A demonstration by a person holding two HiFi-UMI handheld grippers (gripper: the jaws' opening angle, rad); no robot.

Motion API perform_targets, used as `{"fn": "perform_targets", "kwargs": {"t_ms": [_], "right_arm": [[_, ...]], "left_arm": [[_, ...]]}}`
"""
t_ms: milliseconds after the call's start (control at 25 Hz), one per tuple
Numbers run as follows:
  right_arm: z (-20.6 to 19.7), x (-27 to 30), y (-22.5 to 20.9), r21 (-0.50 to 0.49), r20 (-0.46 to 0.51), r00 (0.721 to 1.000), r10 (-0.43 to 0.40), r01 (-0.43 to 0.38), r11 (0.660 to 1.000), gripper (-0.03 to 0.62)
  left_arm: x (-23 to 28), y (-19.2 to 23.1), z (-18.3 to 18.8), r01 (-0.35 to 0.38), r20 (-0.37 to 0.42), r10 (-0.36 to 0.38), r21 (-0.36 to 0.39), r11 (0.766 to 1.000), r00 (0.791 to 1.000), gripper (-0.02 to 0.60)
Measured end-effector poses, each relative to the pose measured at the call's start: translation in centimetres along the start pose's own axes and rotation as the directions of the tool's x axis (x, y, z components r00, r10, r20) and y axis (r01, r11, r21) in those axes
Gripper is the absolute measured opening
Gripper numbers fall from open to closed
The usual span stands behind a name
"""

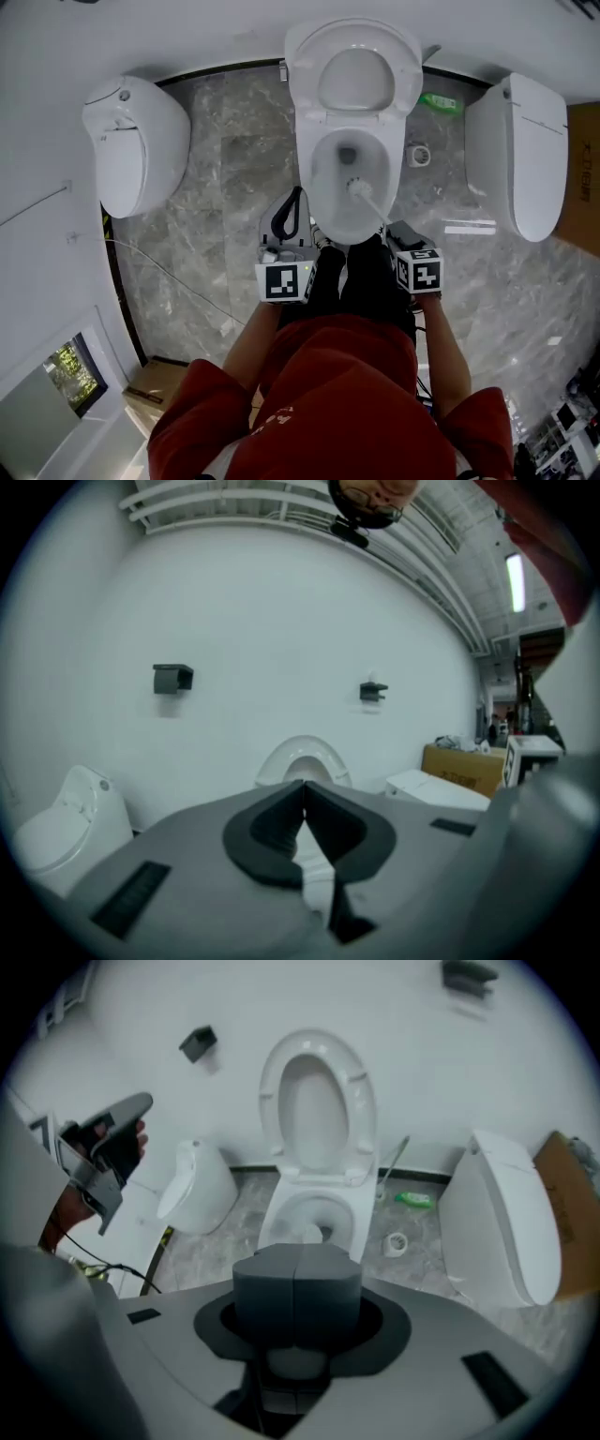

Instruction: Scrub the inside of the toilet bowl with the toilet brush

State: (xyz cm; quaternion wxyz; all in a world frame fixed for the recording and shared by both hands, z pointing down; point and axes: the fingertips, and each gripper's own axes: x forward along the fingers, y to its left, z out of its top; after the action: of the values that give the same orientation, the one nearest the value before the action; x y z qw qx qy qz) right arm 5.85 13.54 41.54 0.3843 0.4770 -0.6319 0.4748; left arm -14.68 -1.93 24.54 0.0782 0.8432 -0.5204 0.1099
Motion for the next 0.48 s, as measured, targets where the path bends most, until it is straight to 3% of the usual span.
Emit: {"fn": "perform_targets", "kwargs": {"t_ms": [120,200,320,480], "right_arm": [[2.7,-6.8,-4.2,0.101,0.159,0.979,-0.125,0.110,0.989,0.160],[3.4,-9.7,-7.5,0.145,0.210,0.955,-0.212,0.184,0.972,0.160],[3.4,-10.7,-12.7,0.201,0.207,0.935,-0.289,0.248,0.948,0.160],[3.3,-5.9,-19.6,0.233,0.134,0.934,-0.333,0.296,0.926,0.160]], "left_arm": [[1.3,-3.0,3.3,0.078,0.040,-0.078,-0.005,0.997,0.996,-0.002],[2.4,-5.9,4.7,0.140,0.051,-0.140,0.002,0.990,0.989,-0.001],[4.1,-10.5,6.1,0.227,0.058,-0.228,0.025,0.974,0.972,-0.002],[7.1,-15.0,6.7,0.284,0.057,-0.286,0.041,0.958,0.956,-0.002]]}}
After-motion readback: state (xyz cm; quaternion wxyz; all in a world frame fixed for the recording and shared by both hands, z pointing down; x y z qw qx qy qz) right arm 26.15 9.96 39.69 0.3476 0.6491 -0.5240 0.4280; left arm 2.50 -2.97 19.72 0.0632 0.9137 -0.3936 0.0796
